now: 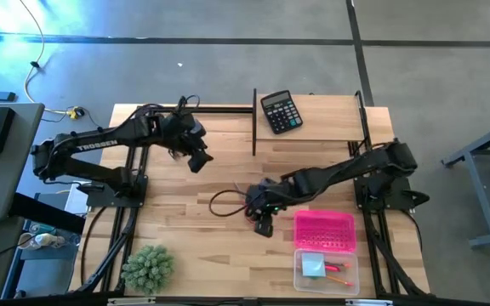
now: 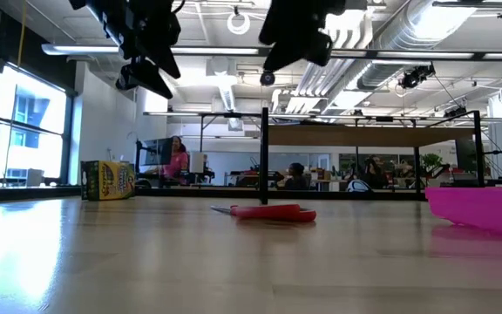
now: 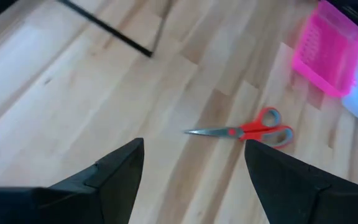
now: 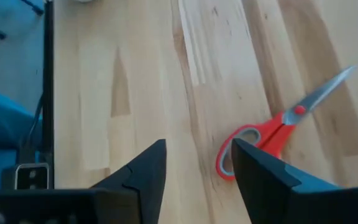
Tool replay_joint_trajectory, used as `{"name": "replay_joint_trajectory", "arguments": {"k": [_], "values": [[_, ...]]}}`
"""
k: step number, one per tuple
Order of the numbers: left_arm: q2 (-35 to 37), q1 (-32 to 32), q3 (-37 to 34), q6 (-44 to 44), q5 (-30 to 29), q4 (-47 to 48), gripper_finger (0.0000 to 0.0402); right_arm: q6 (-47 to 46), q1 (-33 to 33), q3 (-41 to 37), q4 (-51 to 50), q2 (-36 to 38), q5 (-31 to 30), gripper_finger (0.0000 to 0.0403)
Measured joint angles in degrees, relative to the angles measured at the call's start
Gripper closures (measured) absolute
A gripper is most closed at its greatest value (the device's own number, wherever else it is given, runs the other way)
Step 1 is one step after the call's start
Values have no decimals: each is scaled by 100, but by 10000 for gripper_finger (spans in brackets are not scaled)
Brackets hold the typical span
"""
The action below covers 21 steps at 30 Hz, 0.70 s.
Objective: Pack school essentials
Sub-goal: Put the red scissors into the supply box
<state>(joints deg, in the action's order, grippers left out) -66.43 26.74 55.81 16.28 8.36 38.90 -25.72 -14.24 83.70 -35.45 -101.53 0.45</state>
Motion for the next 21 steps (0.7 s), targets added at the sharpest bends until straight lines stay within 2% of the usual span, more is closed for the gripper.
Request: {"name": "replay_joint_trajectory", "arguments": {"k": [11,21], "values": [[0,661,0,-193,-20,453,135,-601,-2,181,91,-987,112,247],[0,748,1,-602,-50,709,135,-684,-4,184,365,-1434,129,251]]}}
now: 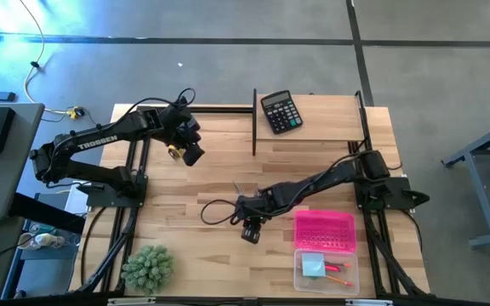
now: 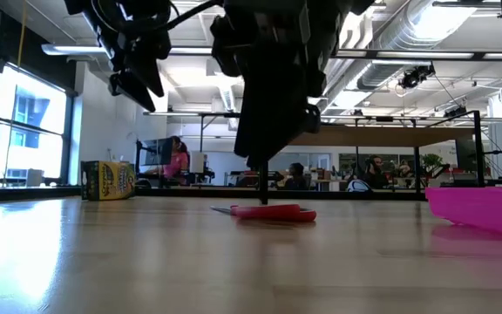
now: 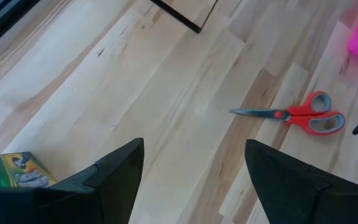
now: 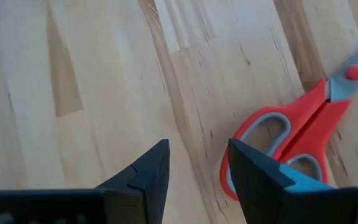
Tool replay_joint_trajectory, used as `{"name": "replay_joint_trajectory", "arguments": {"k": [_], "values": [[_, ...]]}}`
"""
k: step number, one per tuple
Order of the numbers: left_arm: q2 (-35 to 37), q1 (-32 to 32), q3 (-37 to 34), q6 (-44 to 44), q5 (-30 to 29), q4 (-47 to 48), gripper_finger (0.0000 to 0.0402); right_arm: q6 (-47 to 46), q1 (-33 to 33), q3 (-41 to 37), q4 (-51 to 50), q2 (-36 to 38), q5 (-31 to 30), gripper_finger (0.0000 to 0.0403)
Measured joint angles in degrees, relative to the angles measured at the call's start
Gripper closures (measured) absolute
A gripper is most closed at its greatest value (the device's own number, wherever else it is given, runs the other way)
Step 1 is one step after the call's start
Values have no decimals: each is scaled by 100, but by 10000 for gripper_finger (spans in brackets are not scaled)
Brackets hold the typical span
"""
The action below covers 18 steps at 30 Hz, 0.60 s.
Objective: Pack school essentials
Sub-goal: Put the red scissors into the supply box
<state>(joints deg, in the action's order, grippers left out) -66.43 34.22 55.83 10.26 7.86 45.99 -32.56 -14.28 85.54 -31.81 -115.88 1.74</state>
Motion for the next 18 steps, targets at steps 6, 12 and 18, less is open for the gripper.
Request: {"name": "replay_joint_trajectory", "arguments": {"k": [6,12,18], "values": [[60,0,1,-205,-263,99,135,-2,2,0,16,-214,0,251],[92,0,1,-258,-412,123,135,-193,4,0,14,-350,-105,252],[92,0,1,-349,-428,169,135,-247,7,-2,-29,-350,-282,252]]}}
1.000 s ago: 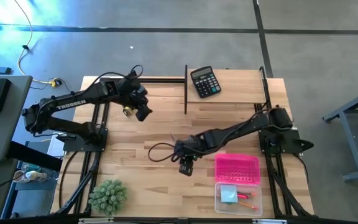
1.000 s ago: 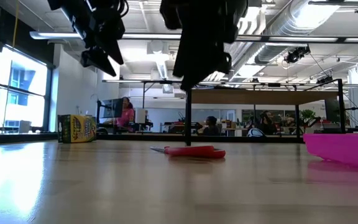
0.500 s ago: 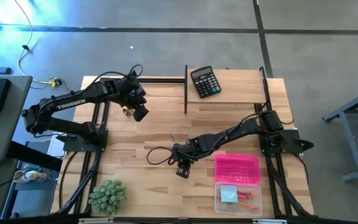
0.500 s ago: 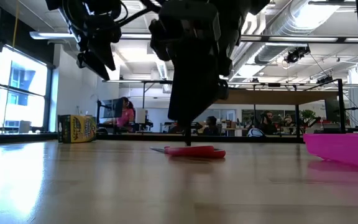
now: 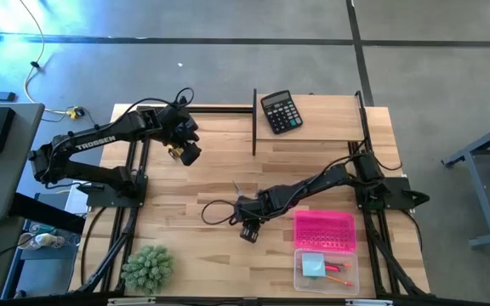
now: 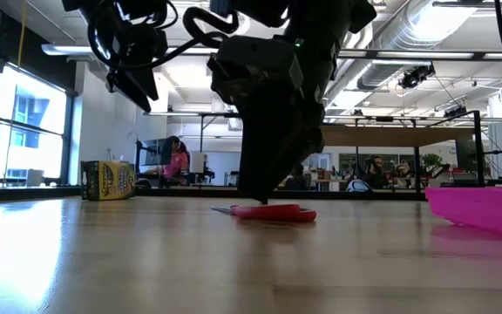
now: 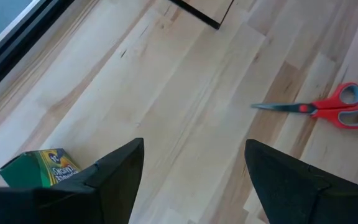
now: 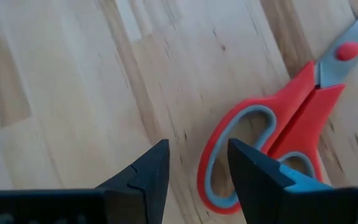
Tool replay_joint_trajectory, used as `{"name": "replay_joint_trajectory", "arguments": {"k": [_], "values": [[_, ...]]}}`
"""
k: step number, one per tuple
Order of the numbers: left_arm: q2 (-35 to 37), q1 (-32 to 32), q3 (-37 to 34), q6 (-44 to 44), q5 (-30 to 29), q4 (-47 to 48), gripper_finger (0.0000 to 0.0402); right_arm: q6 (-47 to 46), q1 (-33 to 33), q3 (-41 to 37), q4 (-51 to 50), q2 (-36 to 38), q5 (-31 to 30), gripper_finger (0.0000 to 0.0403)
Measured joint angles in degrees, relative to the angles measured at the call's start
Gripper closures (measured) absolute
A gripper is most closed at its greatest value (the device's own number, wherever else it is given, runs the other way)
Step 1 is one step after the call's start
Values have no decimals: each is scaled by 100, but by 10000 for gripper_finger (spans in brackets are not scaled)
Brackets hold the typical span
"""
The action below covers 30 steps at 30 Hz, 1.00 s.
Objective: Pack school essentials
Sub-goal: Put the red scissors into the supply box
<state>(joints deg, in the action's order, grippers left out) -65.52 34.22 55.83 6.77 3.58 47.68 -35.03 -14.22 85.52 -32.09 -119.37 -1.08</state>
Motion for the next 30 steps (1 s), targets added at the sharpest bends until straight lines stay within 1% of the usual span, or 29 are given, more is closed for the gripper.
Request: {"name": "replay_joint_trajectory", "arguments": {"k": [12,15,18,23,26,28,30], "values": [[0,0,0,-147,-42,11,135,-404,-2,4,-245,-253,0,252],[0,0,0,-149,-164,11,135,-407,5,4,-266,-258,-9,258],[0,0,0,-182,-224,10,135,-544,12,7,-330,-258,-11,284],[0,0,0,-249,-256,9,135,-613,52,7,-461,-262,-20,354],[0,0,0,-249,-256,10,135,-608,72,9,-477,-262,13,388],[0,0,0,-249,-256,9,135,-612,74,9,-479,-262,50,393],[0,0,0,-249,-256,9,135,-612,75,9,-481,-262,61,389]]}}
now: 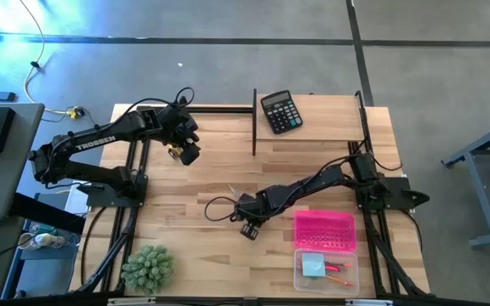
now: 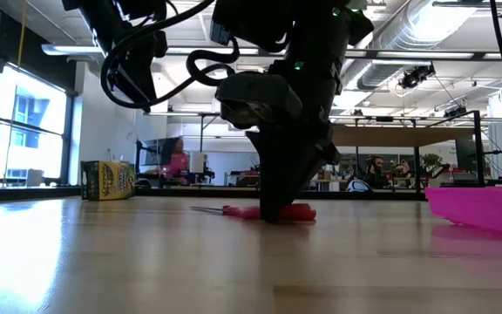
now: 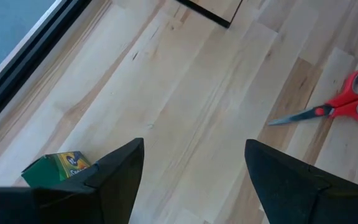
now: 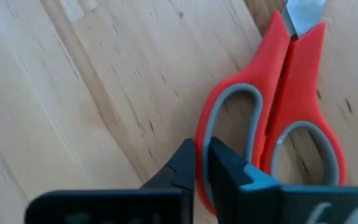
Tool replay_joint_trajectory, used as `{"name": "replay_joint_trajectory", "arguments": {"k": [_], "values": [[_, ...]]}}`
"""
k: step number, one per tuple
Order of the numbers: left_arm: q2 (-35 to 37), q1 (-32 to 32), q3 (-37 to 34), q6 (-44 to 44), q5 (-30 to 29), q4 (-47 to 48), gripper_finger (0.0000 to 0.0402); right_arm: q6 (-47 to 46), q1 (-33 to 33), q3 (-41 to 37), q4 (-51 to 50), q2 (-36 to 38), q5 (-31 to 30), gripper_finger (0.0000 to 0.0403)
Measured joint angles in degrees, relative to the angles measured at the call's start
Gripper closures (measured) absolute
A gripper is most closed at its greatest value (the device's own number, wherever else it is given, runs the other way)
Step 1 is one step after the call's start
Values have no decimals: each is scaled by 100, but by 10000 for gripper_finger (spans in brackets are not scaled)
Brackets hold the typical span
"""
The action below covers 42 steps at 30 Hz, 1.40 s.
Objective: Pack school essentials
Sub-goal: Put the red scissors into the supply box
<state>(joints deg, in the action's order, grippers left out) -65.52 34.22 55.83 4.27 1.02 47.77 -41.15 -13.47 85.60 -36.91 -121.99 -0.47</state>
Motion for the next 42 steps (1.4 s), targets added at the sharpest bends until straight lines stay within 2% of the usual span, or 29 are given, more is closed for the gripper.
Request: {"name": "replay_joint_trajectory", "arguments": {"k": [9,19,35,42], "values": [[0,-2,0,0,0,9,135,-3,-97,-26,24,61,-102,397],[0,-2,0,-2,21,47,135,-480,-367,-37,93,226,-62,399],[0,-2,0,-153,24,58,135,-787,-654,-26,-40,1233,-1299,400],[-2,-2,0,-144,24,180,135,-555,-627,-20,-197,1704,-1565,400]]}}
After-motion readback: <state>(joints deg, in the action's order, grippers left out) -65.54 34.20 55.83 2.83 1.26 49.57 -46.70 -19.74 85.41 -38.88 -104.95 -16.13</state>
